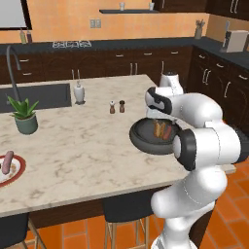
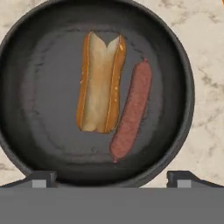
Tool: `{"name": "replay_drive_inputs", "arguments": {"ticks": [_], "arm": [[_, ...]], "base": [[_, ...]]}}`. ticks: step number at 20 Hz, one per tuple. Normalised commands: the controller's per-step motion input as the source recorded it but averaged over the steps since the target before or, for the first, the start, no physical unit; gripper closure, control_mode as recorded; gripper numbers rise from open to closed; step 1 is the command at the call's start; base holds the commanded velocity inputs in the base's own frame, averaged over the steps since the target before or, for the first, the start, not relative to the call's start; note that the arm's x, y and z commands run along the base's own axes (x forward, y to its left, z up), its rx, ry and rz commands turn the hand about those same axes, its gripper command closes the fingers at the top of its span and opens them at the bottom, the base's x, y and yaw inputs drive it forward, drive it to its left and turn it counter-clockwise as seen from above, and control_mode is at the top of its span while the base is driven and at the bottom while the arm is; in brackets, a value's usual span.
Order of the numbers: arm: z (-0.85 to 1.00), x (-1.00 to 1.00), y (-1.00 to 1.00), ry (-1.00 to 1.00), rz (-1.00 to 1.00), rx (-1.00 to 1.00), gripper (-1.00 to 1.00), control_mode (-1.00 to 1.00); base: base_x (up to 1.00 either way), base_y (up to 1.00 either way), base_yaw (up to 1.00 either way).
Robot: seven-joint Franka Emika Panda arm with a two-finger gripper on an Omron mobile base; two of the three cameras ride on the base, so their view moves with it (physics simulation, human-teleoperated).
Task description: Place one bun and one sausage from the bowl on each plate.
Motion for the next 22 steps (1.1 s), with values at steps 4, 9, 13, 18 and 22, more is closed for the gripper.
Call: {"name": "replay_drive_inputs", "arguments": {"ticks": [4, 9, 13, 18, 22], "arm": [[-0.74, 0.9, -0.03, 0.0, -0.19, 0.0, -1.0, -1.0], [-0.71, 0.58, -0.12, 0.0, -0.04, 0.0, -1.0, -1.0], [-0.58, 0.09, -0.16, 0.0, 0.0, 0.0, -1.0, -1.0], [-0.66, 0.0, -0.02, 0.01, 0.0, -0.02, -1.0, -1.0], [-0.48, 0.0, 0.02, 0.0, 0.0, 0.0, -1.0, -1.0]], "base": [[0.0, 0.0, 0.0], [0.0, 0.0, 0.0], [0.0, 0.0, 0.0], [0.0, 0.0, 0.0], [0.0, 0.0, 0.0]]}}
